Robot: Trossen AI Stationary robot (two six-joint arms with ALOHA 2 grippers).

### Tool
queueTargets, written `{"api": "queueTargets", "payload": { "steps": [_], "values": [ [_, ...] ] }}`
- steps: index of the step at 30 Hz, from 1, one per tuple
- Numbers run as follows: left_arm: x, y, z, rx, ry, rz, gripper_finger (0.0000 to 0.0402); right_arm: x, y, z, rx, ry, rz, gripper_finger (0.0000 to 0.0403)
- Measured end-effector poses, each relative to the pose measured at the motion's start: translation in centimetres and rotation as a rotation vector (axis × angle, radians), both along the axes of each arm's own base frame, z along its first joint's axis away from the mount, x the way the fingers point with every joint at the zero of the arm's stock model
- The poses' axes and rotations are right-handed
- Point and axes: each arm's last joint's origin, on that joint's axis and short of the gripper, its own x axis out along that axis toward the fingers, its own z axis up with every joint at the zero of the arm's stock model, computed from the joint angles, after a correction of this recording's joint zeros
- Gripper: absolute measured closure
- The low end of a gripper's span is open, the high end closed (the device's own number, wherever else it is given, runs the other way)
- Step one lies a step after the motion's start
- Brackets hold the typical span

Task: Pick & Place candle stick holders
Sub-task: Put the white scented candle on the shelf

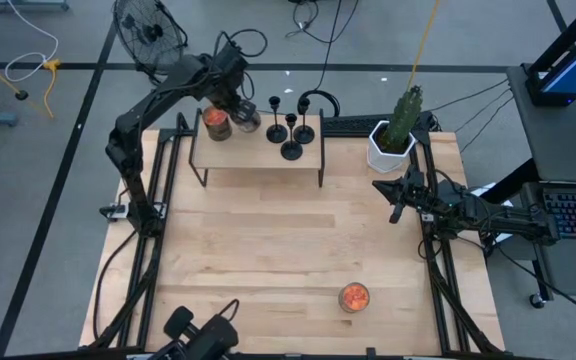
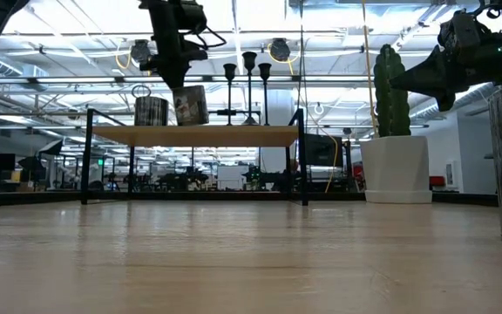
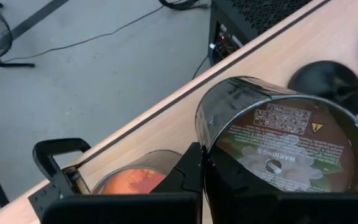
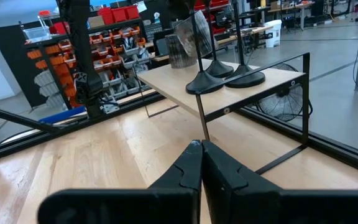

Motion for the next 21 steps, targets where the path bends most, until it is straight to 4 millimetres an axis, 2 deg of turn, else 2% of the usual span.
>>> {"api": "queueTargets", "payload": {
  "steps": [9, 21],
  "values": [
    [0.8, 1.0, -1.7, -0.034, 0.047, -0.010, 0.0401, 0.0, 0.0, 0.0, 0.000, 0.000, 0.000, 0.0403],
    [0.7, 1.2, -1.8, -0.036, 0.047, -0.003, 0.0399, 0.0, 0.0, 0.0, 0.000, -0.001, 0.000, 0.0403]
  ]
}}
